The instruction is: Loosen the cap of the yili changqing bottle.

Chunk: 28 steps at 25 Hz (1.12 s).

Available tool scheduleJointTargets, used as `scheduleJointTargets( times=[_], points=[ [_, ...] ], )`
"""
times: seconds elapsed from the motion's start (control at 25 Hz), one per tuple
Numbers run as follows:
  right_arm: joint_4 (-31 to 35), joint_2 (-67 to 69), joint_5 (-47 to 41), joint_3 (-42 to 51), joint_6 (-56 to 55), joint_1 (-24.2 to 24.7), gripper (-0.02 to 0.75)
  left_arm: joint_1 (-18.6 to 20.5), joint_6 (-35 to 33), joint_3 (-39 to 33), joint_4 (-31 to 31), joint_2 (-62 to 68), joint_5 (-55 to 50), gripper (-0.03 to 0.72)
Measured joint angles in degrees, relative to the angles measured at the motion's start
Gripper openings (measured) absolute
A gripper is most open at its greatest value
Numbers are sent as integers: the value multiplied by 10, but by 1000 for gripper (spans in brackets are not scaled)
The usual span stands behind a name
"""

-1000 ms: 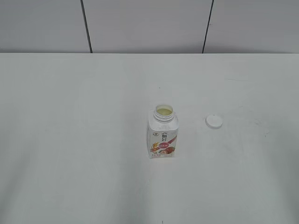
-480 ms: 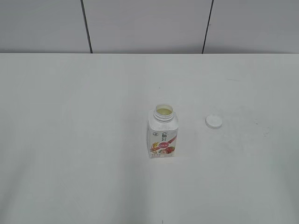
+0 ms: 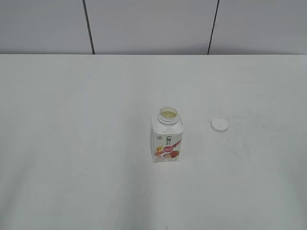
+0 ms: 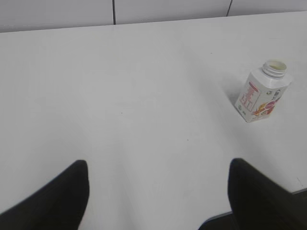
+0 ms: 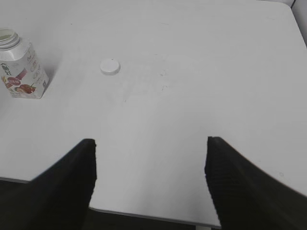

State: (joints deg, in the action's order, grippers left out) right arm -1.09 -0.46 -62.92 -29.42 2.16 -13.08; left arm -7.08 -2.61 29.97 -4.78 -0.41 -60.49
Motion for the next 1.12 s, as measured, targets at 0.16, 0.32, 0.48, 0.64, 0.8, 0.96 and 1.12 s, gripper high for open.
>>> scheduleJointTargets(
  times=[0.16,0.32,0.48,0.64,0.8,0.96,1.12],
  points=[
    [0,0,0,0,0,2,556,0,0,0,0,0,0,544],
    [0,0,0,0,0,39,556,0,0,0,0,0,0,544],
    [0,0,0,0,0,80,556,8,0,0,0,0,0,544],
    [0,0,0,0,0,84,556,50,0,0,0,0,0,544],
    [0,0,0,0,0,84,556,81,0,0,0,0,0,544],
    [0,0,1,0,0,84,556,83,0,0,0,0,0,544],
    [1,0,1,0,0,84,556,83,0,0,0,0,0,544]
  ],
)
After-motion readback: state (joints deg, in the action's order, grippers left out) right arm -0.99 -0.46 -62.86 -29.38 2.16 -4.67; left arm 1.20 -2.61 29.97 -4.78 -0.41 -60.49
